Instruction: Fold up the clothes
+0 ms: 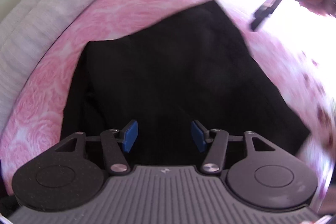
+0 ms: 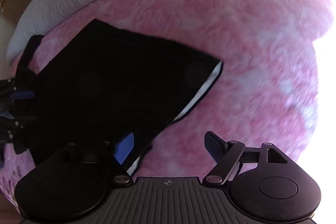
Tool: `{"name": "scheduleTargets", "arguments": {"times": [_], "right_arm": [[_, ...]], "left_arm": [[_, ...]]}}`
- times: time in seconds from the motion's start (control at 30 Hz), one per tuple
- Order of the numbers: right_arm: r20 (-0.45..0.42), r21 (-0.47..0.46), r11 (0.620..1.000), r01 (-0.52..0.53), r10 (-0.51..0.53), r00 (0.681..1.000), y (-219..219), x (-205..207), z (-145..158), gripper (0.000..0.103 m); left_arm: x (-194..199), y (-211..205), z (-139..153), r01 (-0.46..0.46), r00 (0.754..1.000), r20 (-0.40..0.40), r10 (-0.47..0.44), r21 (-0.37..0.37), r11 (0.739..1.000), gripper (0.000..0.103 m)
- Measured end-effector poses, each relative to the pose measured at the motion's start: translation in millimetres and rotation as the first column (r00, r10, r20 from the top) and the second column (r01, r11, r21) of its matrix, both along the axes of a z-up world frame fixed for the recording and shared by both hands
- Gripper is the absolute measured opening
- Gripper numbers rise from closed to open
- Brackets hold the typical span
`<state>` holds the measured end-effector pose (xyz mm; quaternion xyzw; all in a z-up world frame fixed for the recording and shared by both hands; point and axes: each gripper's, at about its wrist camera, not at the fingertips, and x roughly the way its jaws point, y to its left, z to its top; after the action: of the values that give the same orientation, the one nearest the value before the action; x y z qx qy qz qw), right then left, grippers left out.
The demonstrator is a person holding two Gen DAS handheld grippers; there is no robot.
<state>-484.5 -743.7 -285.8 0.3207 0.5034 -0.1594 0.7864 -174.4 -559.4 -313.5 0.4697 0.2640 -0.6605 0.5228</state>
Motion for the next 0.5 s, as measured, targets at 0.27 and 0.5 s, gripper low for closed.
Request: {"name": "scheduleTargets", "arguments": {"times": [0.27,0.5], "right_arm": [[0.017,0.21,0.952,0.222,-0.231,0.973,90.8,-35.5,-44.6,0.077],[0.124,0.148,0.928,0.341,-0.359,0.925,88.3,-35.5,-48.3,0.077]], "left_arm": [[-69.0,128.3,-39.6,0.524,0.844,0.154,-0.514,-0.031,0.851,0.053],[-86.6,149.4,-89.3,0.585,0.778,0.319,-0.542,-0.052,0.809,0.043]]}}
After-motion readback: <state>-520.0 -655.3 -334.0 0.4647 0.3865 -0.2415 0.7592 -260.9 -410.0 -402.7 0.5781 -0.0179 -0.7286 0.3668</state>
